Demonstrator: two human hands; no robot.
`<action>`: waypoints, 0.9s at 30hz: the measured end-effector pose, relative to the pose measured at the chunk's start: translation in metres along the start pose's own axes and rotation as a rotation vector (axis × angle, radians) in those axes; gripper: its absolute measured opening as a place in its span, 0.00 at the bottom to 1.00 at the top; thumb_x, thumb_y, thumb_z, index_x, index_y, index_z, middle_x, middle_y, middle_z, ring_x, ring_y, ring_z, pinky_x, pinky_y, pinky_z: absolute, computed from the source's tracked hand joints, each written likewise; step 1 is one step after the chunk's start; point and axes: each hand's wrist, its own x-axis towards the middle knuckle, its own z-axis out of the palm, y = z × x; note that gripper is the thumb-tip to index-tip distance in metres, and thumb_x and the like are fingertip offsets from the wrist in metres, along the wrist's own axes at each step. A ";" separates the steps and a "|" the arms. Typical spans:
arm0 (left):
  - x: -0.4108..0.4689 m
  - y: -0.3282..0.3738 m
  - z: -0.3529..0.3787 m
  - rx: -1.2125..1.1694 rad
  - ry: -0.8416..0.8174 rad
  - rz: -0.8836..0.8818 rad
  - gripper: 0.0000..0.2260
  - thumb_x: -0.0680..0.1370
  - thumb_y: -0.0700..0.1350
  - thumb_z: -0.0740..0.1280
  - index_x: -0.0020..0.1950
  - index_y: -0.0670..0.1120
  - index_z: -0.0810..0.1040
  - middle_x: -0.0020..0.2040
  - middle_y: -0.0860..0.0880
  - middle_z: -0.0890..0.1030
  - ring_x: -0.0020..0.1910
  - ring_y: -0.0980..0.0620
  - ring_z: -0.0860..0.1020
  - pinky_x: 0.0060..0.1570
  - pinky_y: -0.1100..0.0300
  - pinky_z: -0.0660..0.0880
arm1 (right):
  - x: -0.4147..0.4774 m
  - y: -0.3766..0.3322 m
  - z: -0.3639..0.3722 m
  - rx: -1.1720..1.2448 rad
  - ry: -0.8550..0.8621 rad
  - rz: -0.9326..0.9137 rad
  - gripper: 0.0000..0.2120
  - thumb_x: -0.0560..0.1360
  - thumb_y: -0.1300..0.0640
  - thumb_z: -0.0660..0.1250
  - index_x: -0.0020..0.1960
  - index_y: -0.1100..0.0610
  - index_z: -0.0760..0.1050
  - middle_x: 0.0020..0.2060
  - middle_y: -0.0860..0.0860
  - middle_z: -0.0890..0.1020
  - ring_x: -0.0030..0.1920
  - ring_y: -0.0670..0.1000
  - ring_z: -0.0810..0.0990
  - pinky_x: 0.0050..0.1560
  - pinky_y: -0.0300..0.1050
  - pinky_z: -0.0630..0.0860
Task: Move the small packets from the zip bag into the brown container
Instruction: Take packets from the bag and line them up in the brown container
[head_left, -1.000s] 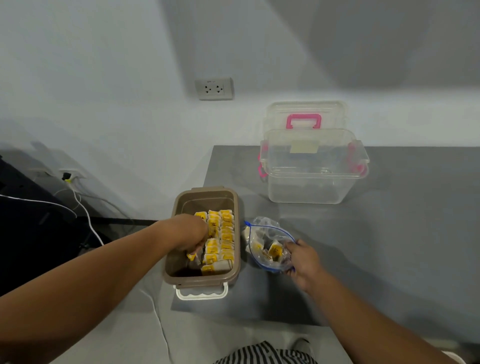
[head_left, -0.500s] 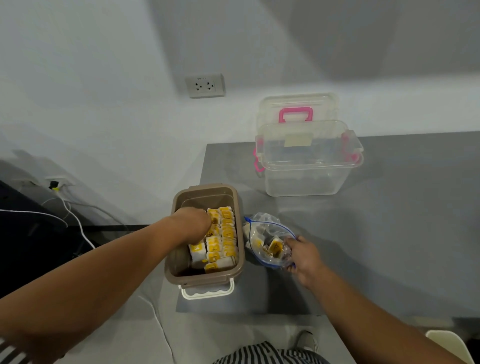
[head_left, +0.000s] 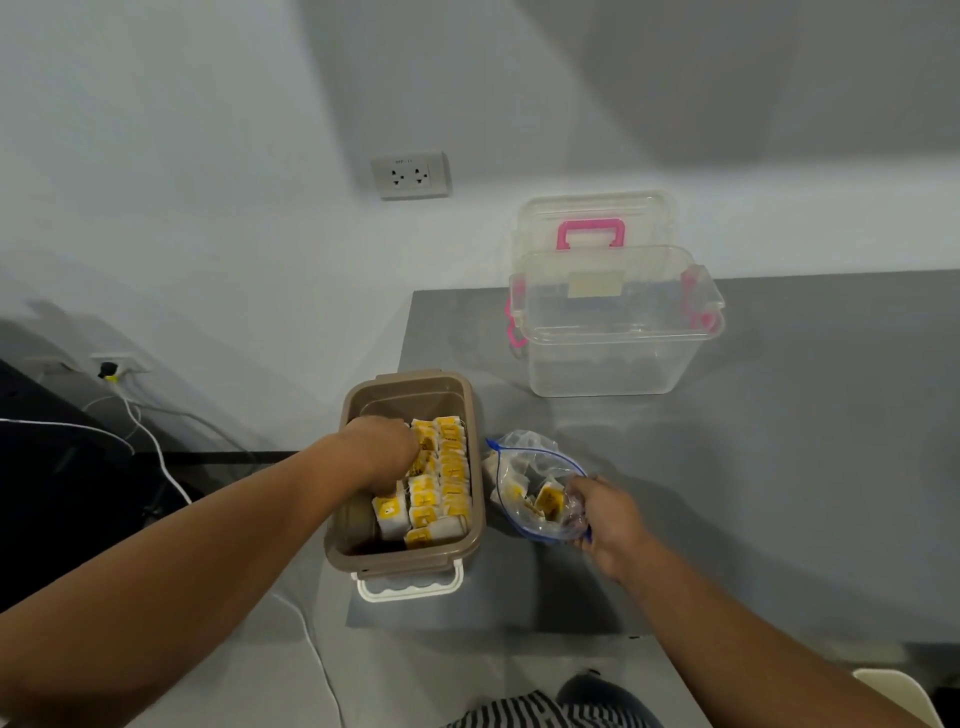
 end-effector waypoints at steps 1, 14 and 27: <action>-0.002 -0.001 -0.006 -0.056 0.024 -0.014 0.09 0.73 0.48 0.73 0.51 0.48 0.82 0.49 0.49 0.81 0.48 0.48 0.81 0.47 0.53 0.80 | 0.000 -0.002 -0.001 0.007 -0.004 -0.003 0.04 0.80 0.62 0.64 0.52 0.61 0.77 0.44 0.60 0.83 0.41 0.57 0.82 0.35 0.46 0.80; -0.026 0.104 -0.084 -0.897 0.492 -0.022 0.04 0.78 0.46 0.70 0.51 0.52 0.84 0.44 0.54 0.85 0.42 0.56 0.83 0.49 0.58 0.80 | 0.005 -0.028 -0.027 -0.160 -0.096 -0.121 0.12 0.83 0.59 0.60 0.42 0.57 0.74 0.24 0.48 0.76 0.24 0.45 0.73 0.26 0.39 0.68; 0.030 0.188 -0.049 -0.991 0.364 -0.297 0.07 0.77 0.51 0.71 0.52 0.51 0.85 0.46 0.50 0.85 0.44 0.52 0.82 0.52 0.54 0.81 | 0.019 -0.035 -0.056 -0.129 -0.247 -0.158 0.08 0.82 0.61 0.63 0.49 0.57 0.80 0.41 0.54 0.87 0.43 0.54 0.85 0.46 0.49 0.79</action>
